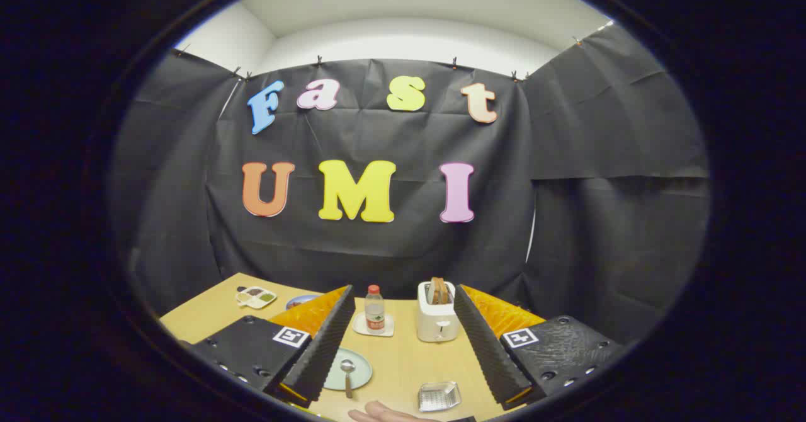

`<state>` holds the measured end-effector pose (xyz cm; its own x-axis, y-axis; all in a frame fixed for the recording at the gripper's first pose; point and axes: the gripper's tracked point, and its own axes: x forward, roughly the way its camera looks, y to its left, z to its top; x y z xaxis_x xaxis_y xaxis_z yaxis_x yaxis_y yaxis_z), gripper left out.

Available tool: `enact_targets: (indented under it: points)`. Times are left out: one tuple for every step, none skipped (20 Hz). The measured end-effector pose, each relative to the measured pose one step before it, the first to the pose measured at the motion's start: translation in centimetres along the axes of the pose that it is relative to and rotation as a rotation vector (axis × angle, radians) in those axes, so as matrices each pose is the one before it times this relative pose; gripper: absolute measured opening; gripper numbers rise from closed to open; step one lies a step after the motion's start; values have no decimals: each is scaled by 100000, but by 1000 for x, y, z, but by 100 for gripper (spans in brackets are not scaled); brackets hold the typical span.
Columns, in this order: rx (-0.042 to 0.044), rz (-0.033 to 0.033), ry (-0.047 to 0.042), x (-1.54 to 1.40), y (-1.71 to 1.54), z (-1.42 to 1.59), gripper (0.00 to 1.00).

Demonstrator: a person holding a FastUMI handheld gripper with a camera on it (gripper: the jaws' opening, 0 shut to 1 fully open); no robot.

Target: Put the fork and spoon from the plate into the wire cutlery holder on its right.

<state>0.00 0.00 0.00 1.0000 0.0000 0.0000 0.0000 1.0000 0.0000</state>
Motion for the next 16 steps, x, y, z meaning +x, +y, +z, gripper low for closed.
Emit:
enact_targets:
  points:
    - [-127, -61, 673, 202, -144, -338, 95]
    - [-3, 87, 526, 49, -25, -289, 95]
    - [116, 570, 452, 87, 132, -118, 95]
    - [-210, 645, 562, 108, 198, -237, 95]
    - [-354, 485, 432, 162, 58, -149, 95]
    - [-632, 597, 342, 174, 141, 39, 95]
    - [-768, 243, -99, 191, 65, -108, 95]
    - [-747, 560, -84, 104, 121, -59, 95]
    - [-371, 692, 81, 81, 253, -56, 95]
    - [46, 536, 345, 228, 171, -297, 95]
    - [304, 807, 484, 284, 247, -217, 95]
    - [97, 550, 791, 266, 244, -326, 95]
    - [-20, 403, 701, 271, 119, -454, 95]
    - [-303, 775, 1046, 563, 348, -713, 95]
    - [-264, 932, 1324, 610, 402, -836, 95]
    - [-46, 2901, 1597, 701, 855, -1092, 95]
